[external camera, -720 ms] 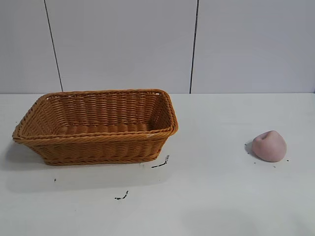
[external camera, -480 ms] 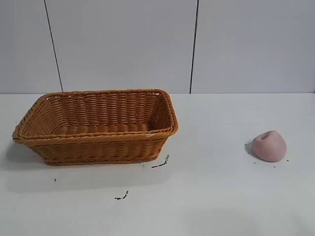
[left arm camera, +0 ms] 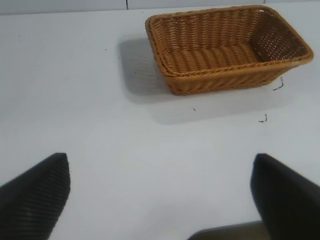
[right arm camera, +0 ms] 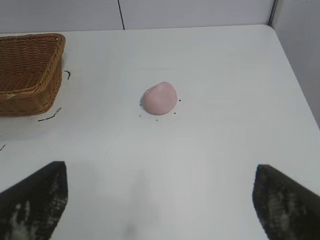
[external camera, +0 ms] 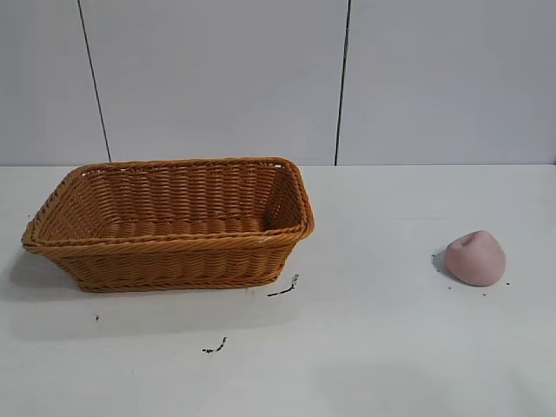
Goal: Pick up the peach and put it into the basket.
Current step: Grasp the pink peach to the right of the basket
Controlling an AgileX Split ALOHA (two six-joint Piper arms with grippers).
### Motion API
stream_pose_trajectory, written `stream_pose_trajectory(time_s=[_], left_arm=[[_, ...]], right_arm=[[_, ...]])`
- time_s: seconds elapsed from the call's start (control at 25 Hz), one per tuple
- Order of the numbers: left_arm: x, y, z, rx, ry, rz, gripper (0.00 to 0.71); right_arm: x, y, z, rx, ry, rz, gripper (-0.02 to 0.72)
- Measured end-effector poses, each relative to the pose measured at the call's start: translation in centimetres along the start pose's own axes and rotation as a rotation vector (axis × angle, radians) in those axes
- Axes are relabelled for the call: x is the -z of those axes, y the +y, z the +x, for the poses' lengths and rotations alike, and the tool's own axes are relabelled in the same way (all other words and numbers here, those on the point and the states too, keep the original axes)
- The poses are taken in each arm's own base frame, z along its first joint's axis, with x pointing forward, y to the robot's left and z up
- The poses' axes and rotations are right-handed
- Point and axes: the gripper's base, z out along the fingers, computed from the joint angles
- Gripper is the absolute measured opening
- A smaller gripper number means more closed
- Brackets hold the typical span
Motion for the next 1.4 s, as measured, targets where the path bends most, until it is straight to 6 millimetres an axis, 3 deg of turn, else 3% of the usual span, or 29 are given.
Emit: stream_pose_trajectory(time_s=[0.28,0.48,0.52,0.56,0.76,1.12,1.4], left_arm=[[0.0,0.0,0.0,0.0,0.0,0.0,0.694],[0.0,0.0,0.0,0.0,0.0,0.0,0.694],[0.0,0.0,0.0,0.0,0.0,0.0,0.694],[0.0,0.0,0.0,0.0,0.0,0.0,0.694],[0.0,0.0,0.0,0.0,0.0,0.0,0.694],[0.0,0.0,0.0,0.0,0.0,0.0,0.694],[0.0,0.0,0.0,0.0,0.0,0.0,0.694]], right_arm=[[-7.3,0.2,-6.6,-0.003,0.261,0.012,0.697],[-14.2,0.2,-10.3,0.031,0.429,0.011,0.697],[-19.4,0.2,-12.3,0.051,0.513,0.007,0.697],[-19.4,0.2,-12.3,0.051,0.513,0.007,0.697],[-24.3,0.2,-13.6,0.07,0.563,0.003,0.697],[-31.1,0.0,-10.8,0.067,0.64,0.005,0.697],[-32.6,2.0,-10.4,0.135,0.601,-0.035,0.697]])
